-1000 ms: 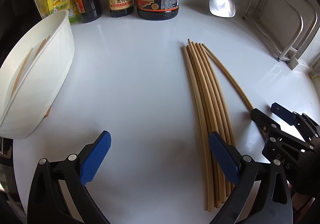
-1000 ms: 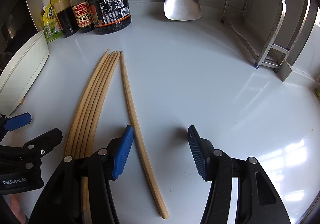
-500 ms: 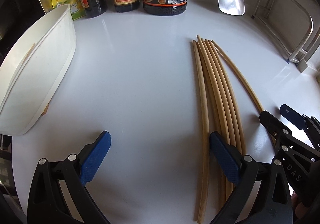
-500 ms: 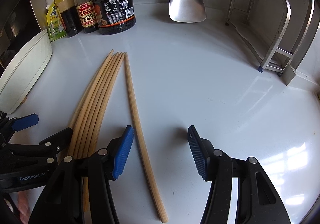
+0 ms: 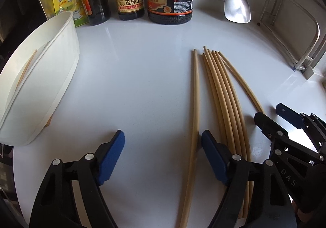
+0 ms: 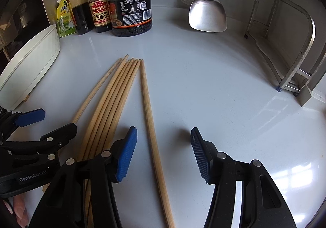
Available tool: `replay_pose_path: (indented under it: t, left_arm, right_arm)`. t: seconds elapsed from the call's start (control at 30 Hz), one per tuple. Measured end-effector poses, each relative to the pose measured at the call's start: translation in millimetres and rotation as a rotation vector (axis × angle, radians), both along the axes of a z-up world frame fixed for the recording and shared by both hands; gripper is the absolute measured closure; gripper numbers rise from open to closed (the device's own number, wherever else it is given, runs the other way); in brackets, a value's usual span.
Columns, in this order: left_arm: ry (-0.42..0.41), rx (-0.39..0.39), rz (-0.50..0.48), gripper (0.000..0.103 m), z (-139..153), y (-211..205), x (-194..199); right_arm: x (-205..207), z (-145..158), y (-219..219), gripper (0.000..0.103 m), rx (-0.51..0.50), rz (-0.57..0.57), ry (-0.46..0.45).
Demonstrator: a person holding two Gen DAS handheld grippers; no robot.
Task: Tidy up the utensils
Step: 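Close the right tool on one wooden chopstick while the left tool grasps another, then carry the right tool's chopstick into the white bowl and open it while the left tool does the same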
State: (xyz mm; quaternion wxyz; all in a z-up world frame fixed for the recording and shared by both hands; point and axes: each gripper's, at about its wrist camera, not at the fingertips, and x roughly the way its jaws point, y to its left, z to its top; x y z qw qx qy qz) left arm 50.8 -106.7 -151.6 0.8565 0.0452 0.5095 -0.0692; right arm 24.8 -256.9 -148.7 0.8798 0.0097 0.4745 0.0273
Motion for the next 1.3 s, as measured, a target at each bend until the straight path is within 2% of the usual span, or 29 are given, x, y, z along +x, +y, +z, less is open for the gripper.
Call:
replay_pose_path:
  t: [0.03, 0.17, 0.2, 0.23, 0.3, 0.37, 0.57, 0.87, 1.1, 1.3]
  left_arm:
    - [-0.003, 0.0, -0.006, 0.039, 1, -1, 0]
    - [-0.007, -0.006, -0.009, 0.053, 3, -1, -1]
    - [-0.008, -0.007, -0.01, 0.062, 3, -1, -1]
    - [-0.007, -0.008, -0.013, 0.072, 4, -2, -1]
    - [-0.002, -0.01, -0.021, 0.086, 5, -3, 0]
    - [0.007, -0.014, -0.027, 0.095, 5, -3, 1]
    - [0.041, -0.039, -0.038, 0.096, 7, 3, 1]
    - [0.001, -0.096, -0.078, 0.096, 39, 14, -7]
    - [-0.086, -0.102, -0.082, 0.096, 82, 36, -12]
    - [-0.153, -0.112, -0.06, 0.096, 122, 72, -8]
  right_arm:
    - [0, 0, 3, 0.065, 0.0, 0.011, 0.0]
    - [0, 2, 10, 0.084, -0.009, 0.042, 0.001]
    - [1, 2, 12, 0.095, -0.018, 0.043, 0.004]
    - [1, 2, 12, 0.096, -0.023, 0.045, 0.007]
    - [2, 3, 12, 0.096, -0.019, 0.045, 0.012]
    - [1, 3, 12, 0.097, -0.012, 0.042, 0.017]
    - [-1, 5, 8, 0.097, 0.042, 0.017, 0.047]
    - [-8, 34, 4, 0.097, 0.107, -0.04, 0.021]
    - [-4, 77, 24, 0.097, 0.094, -0.019, -0.047]
    - [6, 112, 54, 0.097, 0.119, 0.02, -0.107]
